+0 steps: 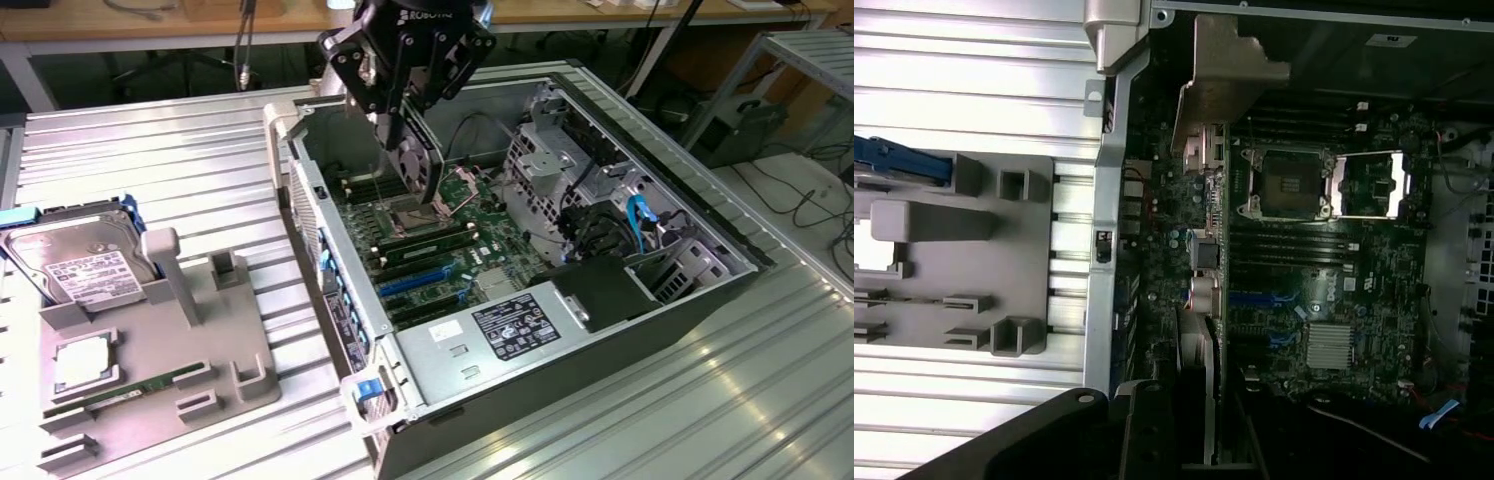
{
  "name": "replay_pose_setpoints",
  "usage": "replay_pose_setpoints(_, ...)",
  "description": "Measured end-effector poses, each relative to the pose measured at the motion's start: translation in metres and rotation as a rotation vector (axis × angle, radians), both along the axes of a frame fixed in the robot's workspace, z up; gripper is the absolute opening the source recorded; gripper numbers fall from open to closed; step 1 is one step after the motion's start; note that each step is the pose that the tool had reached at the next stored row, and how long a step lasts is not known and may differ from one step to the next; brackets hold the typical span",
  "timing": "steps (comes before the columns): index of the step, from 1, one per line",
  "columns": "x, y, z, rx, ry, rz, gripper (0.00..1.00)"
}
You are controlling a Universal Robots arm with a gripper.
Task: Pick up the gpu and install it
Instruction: 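Pick up the gpu and move the gpu toward the slot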
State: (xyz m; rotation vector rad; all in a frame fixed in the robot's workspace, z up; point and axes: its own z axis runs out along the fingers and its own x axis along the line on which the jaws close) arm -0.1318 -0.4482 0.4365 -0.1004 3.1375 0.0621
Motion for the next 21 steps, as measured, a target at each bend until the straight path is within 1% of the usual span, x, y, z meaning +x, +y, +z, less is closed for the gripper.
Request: replay_pose_setpoints(21,0.029,0.0,0.0,-0.0001,0.0,0.0,0.27)
